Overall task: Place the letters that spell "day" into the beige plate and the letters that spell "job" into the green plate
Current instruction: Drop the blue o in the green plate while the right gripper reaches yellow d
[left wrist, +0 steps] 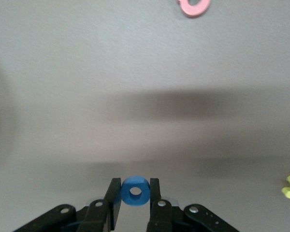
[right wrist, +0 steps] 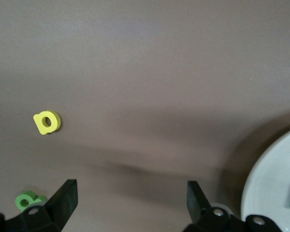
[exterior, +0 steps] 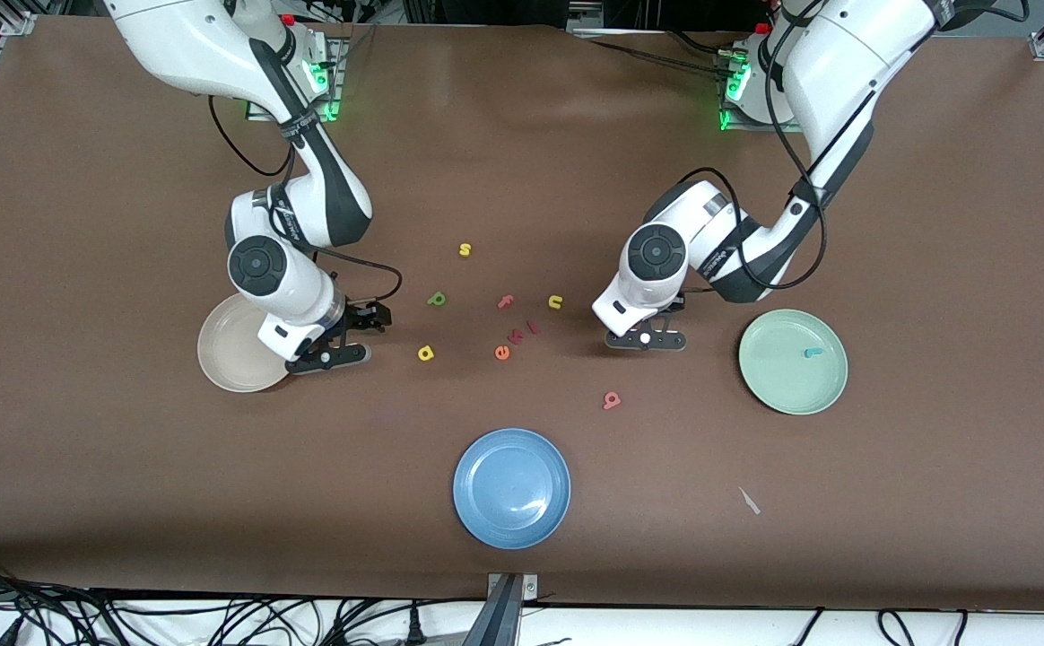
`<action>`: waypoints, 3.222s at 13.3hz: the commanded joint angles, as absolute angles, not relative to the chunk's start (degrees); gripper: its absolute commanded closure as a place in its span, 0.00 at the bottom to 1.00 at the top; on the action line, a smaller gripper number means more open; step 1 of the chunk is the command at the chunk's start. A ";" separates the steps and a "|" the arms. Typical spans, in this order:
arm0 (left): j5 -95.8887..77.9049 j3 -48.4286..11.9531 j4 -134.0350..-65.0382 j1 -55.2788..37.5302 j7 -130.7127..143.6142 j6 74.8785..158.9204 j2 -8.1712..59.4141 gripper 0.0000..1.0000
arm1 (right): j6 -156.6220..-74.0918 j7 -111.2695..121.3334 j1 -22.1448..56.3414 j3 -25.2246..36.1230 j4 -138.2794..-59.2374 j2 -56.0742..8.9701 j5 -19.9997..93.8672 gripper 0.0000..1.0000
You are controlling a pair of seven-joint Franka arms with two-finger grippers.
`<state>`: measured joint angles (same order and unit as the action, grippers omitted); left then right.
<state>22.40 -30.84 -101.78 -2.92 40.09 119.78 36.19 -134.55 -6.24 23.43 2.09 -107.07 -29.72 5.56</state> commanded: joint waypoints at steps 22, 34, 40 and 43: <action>25.48 -30.77 -103.45 20.74 3.08 114.17 37.44 0.97 | -136.14 -6.42 30.76 2.37 -95.10 -41.04 5.54 0.01; 28.57 -30.85 -103.62 22.33 2.81 116.02 39.81 0.79 | -136.75 -6.59 31.38 2.37 -92.37 -43.68 5.45 0.05; 27.69 -31.02 -103.54 21.97 3.52 115.32 39.46 0.00 | -138.08 -6.50 31.29 2.37 -92.46 -44.21 5.45 0.22; 27.69 -32.77 -102.75 21.88 2.99 113.04 38.41 0.00 | -138.16 -6.59 31.38 2.37 -92.46 -44.30 5.45 0.25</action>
